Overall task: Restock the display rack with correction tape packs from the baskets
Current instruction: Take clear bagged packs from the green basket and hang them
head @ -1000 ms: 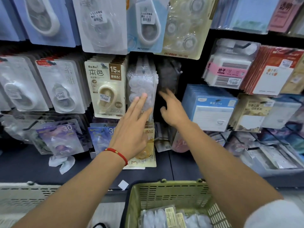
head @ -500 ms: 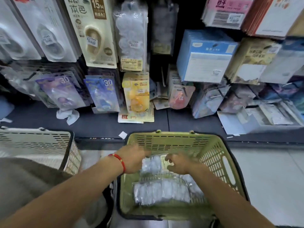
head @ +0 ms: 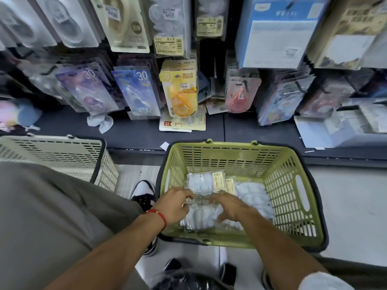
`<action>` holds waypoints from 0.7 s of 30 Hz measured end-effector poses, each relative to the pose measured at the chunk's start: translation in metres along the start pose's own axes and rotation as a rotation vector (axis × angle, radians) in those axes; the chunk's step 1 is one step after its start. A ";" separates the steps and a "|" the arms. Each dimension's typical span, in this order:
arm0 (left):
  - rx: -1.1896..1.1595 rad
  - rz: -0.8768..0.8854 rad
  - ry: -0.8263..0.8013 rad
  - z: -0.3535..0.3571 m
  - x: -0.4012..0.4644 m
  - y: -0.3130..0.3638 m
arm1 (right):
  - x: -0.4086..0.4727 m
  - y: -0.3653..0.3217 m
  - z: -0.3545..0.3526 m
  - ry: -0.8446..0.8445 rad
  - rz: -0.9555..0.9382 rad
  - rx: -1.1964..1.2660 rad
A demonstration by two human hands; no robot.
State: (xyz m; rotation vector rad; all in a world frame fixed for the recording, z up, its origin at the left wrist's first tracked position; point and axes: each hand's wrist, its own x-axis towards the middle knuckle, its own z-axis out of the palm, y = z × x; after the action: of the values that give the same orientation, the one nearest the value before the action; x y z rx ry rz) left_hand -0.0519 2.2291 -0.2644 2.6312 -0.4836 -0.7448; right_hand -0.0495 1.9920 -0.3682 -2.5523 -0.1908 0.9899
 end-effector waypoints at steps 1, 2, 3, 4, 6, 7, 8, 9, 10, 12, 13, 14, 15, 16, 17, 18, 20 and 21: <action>-0.046 -0.028 0.012 0.001 0.002 0.002 | -0.001 0.003 -0.004 0.012 0.003 0.053; -0.098 -0.056 0.020 0.003 0.005 0.004 | -0.004 0.005 -0.009 0.028 0.004 0.087; -0.149 -0.087 0.022 0.005 0.008 0.007 | -0.006 0.007 -0.014 0.050 -0.003 0.104; -0.203 -0.119 0.013 0.006 0.010 0.010 | -0.010 0.008 -0.018 0.082 -0.020 0.120; -0.348 -0.182 -0.018 0.011 0.015 0.017 | -0.021 0.007 -0.028 0.180 -0.049 0.197; -0.446 -0.216 -0.021 0.012 0.017 0.022 | -0.027 0.006 -0.033 0.234 -0.057 0.266; -0.559 -0.267 0.001 0.011 0.018 0.029 | -0.034 0.004 -0.039 0.284 -0.063 0.334; -0.671 -0.346 0.050 0.010 0.017 0.036 | -0.040 0.001 -0.044 0.334 -0.069 0.385; -0.767 -0.443 0.107 0.007 0.017 0.043 | -0.047 -0.003 -0.050 0.388 -0.069 0.424; -1.037 -0.656 0.070 0.002 0.019 0.050 | -0.060 -0.014 -0.061 0.519 -0.088 0.509; -1.250 -0.739 -0.029 0.001 0.022 0.051 | -0.066 -0.020 -0.066 0.572 -0.119 0.547; -1.488 -0.799 -0.159 -0.002 0.024 0.051 | -0.071 -0.027 -0.069 0.597 -0.159 0.570; -1.703 -0.826 -0.283 -0.004 0.025 0.050 | -0.076 -0.034 -0.071 0.584 -0.204 0.584; -1.862 -0.801 -0.377 -0.006 0.027 0.048 | -0.080 -0.040 -0.073 0.531 -0.241 0.606; -1.947 -0.737 -0.419 -0.008 0.028 0.047 | -0.083 -0.044 -0.073 0.449 -0.259 0.642; -1.961 -0.674 -0.392 -0.012 0.029 0.048 | -0.085 -0.045 -0.074 0.362 -0.262 0.689; -1.899 -0.613 -0.303 -0.012 0.030 0.047 | -0.090 -0.041 -0.075 0.217 -0.251 0.819; -1.878 -0.624 -0.284 -0.010 0.029 0.045 | -0.092 -0.037 -0.075 0.163 -0.235 0.905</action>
State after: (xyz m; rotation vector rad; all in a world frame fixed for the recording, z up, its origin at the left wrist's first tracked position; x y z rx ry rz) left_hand -0.0337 2.1803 -0.2498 0.8185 0.7421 -0.9569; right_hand -0.0667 1.9785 -0.2460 -1.7140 0.0132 0.5765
